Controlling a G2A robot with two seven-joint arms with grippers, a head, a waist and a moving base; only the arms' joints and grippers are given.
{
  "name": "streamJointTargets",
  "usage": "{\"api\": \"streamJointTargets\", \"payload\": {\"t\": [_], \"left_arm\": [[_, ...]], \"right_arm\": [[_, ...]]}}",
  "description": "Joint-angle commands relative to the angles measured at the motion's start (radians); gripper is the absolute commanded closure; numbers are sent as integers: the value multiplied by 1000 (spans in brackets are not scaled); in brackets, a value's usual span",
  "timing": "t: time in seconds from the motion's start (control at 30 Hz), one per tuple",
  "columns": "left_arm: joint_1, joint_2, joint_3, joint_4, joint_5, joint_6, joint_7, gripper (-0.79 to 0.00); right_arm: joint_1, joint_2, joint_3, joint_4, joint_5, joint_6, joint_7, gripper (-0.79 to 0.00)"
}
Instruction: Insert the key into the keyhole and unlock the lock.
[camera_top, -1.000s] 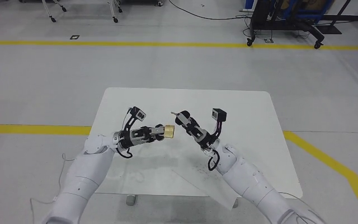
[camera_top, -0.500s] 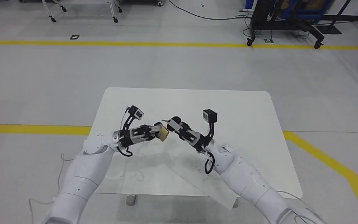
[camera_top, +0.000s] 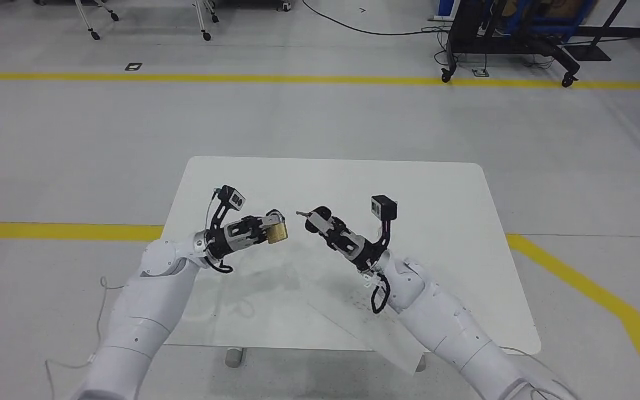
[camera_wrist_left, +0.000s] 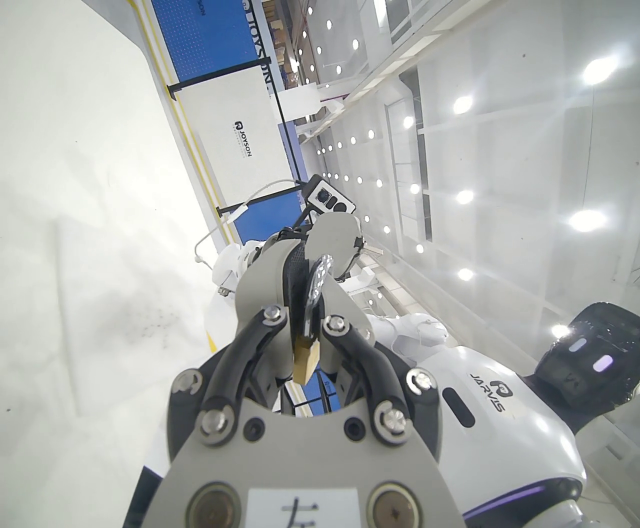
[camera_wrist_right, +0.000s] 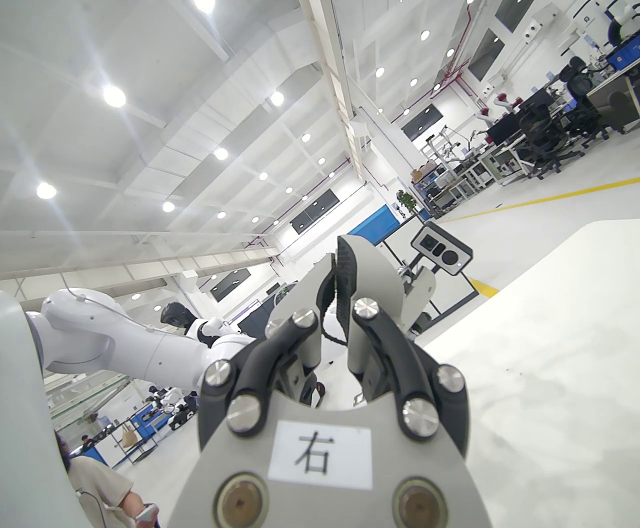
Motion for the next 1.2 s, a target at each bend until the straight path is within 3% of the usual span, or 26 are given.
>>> {"api": "streamJointTargets", "payload": {"t": [0.0,0.13,0.37,0.43,0.77,1.03,1.17], "left_arm": [[0,0,0,0,0,0,0,0],[26,2,-6,-28,91,14,184,0],[71,-9,18,-107,109,147,392,0],[70,-10,21,-110,109,164,393,0],[93,-11,15,-133,93,190,427,0],[127,-19,16,-186,111,153,544,0],[135,-23,20,-203,138,122,576,0]], "right_arm": [[0,0,0,0,1,0,0,0],[-2,0,0,-2,1,5,1,0],[-99,13,58,-69,-75,246,-48,0],[-130,20,90,-103,-120,307,-82,0],[-140,18,80,-112,-112,314,-71,0],[-173,-17,13,-127,149,360,-38,0],[-172,-32,-2,-124,174,397,-63,0]]}}
